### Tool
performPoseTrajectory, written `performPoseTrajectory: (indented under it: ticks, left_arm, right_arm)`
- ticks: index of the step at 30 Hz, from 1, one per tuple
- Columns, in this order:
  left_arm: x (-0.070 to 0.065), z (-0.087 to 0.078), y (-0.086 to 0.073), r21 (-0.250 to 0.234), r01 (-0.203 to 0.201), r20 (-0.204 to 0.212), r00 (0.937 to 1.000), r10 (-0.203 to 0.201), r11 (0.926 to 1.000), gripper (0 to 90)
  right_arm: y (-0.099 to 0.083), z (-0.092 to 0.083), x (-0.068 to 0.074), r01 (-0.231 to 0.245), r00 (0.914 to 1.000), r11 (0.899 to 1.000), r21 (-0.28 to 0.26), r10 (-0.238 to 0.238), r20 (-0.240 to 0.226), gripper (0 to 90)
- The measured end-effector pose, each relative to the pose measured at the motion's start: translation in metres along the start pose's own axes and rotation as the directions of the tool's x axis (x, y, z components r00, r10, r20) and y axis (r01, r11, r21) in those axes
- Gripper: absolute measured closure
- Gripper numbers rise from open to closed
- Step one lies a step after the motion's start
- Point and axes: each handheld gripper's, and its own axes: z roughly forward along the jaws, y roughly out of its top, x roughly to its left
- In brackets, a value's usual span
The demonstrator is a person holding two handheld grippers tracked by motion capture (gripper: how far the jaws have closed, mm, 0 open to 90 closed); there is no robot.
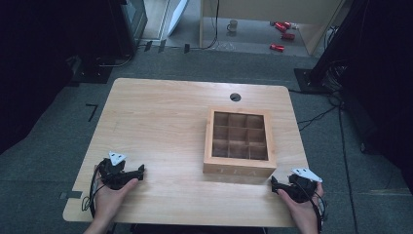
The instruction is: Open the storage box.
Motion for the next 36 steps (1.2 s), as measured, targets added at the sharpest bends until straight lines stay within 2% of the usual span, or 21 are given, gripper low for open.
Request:
performPoseTrajectory:
  ticks: [2,3,4,5,7,11,13,17,20,21,23,24,25,26,27,28,30,31,35,36]
  left_arm:
    - [-0.001,-0.001,0.000,0.002,-0.009,0.007,0.9999,0.009,1.0000,1.8]
    - [-0.001,-0.001,0.000,0.004,-0.003,0.006,1.0000,0.003,1.0000,1.8]
    - [-0.001,-0.002,0.002,0.006,0.033,0.019,0.9993,-0.034,0.9994,1.8]
    - [-0.001,-0.002,0.002,0.006,0.033,0.019,0.9993,-0.034,0.9994,1.8]
    - [-0.004,-0.004,0.004,-0.012,0.042,0.048,0.9980,-0.042,0.9990,1.8]
    - [-0.019,-0.010,0.011,-0.063,-0.015,0.081,0.9965,0.021,0.9979,1.8]
    - [-0.025,-0.010,0.015,-0.079,-0.013,0.115,0.9931,0.022,0.9968,1.8]
    - [-0.036,-0.008,0.024,-0.084,-0.005,0.183,0.9829,0.020,0.9965,1.9]
    - [-0.050,-0.010,0.032,-0.117,-0.028,0.218,0.9744,0.054,0.9927,1.9]
    - [-0.050,-0.010,0.032,-0.117,-0.028,0.218,0.9744,0.054,0.9927,1.9]
    - [-0.058,-0.011,0.036,-0.130,-0.037,0.235,0.9698,0.067,0.9908,1.9]
    - [-0.067,-0.011,0.039,-0.138,-0.044,0.255,0.9637,0.078,0.9895,1.9]
    - [-0.067,-0.011,0.039,-0.138,-0.044,0.255,0.9637,0.078,0.9895,1.9]
    - [-0.076,-0.011,0.041,-0.146,-0.058,0.279,0.9552,0.098,0.9876,2.0]
    - [-0.076,-0.011,0.041,-0.146,-0.058,0.279,0.9552,0.098,0.9876,3.8]
    - [-0.080,-0.012,0.042,-0.150,-0.064,0.295,0.9495,0.106,0.9867,7.1]
    - [-0.088,-0.012,0.044,-0.159,-0.084,0.326,0.9360,0.133,0.9837,7.3]
    - [-0.092,-0.012,0.046,-0.165,-0.087,0.336,0.9316,0.139,0.9824,7.3]
    - [-0.109,-0.014,0.051,-0.185,-0.106,0.386,0.9063,0.171,0.9771,7.3]
    - [-0.118,-0.014,0.053,-0.194,-0.112,0.410,0.8932,0.184,0.9746,7.5]
  right_arm:
    - [0.000,0.000,0.000,0.002,1.0000,1.000,-0.001,-0.002,-0.001,0.0]
    - [0.000,0.000,0.000,0.002,1.0000,1.000,-0.001,-0.002,0.000,0.0]
    - [0.000,0.000,0.001,0.002,1.0000,1.000,0.001,-0.002,-0.001,0.0]
    - [0.000,0.000,0.001,0.002,1.0000,1.000,0.001,-0.002,-0.001,0.0]
    - [0.000,-0.001,0.002,0.006,1.0000,1.000,0.006,-0.006,-0.008,0.0]
    - [0.002,-0.002,0.007,0.025,0.9995,1.000,0.017,-0.025,-0.020,0.0]
    - [0.004,-0.001,0.012,0.045,0.9989,0.999,0.019,-0.045,-0.013,0.0]
    - [0.007,-0.002,0.017,0.056,0.9981,0.998,0.013,-0.056,-0.027,0.0]
    - [0.009,-0.005,0.020,0.058,0.9977,0.998,0.004,-0.058,-0.035,0.0]
    - [0.009,-0.005,0.020,0.058,0.9977,0.998,0.004,-0.058,-0.035,0.0]
    - [0.010,-0.007,0.021,0.059,0.9974,0.998,-0.001,-0.059,-0.041,0.0]
    - [0.012,-0.009,0.023,0.062,0.9969,0.998,-0.009,-0.063,-0.047,0.0]
    - [0.012,-0.009,0.023,0.062,0.9969,0.998,-0.009,-0.063,-0.047,0.0]
    - [0.013,-0.010,0.025,0.065,0.9959,0.998,-0.017,-0.066,-0.062,0.1]
    - [0.013,-0.010,0.025,0.065,0.9959,0.998,-0.017,-0.066,-0.062,0.1]
    - [0.014,-0.012,0.028,0.072,0.9941,0.997,-0.027,-0.073,-0.080,0.1]
    - [0.015,-0.013,0.030,0.076,0.9931,0.997,-0.034,-0.079,-0.087,0.1]
    - [0.015,-0.016,0.033,0.082,0.9906,0.996,-0.047,-0.086,-0.106,0.1]
    - [0.016,-0.018,0.036,0.091,0.9879,0.994,-0.061,-0.098,-0.121,0.2]
    - [0.017,-0.020,0.038,0.093,0.9860,0.993,-0.065,-0.101,-0.132,2.2]
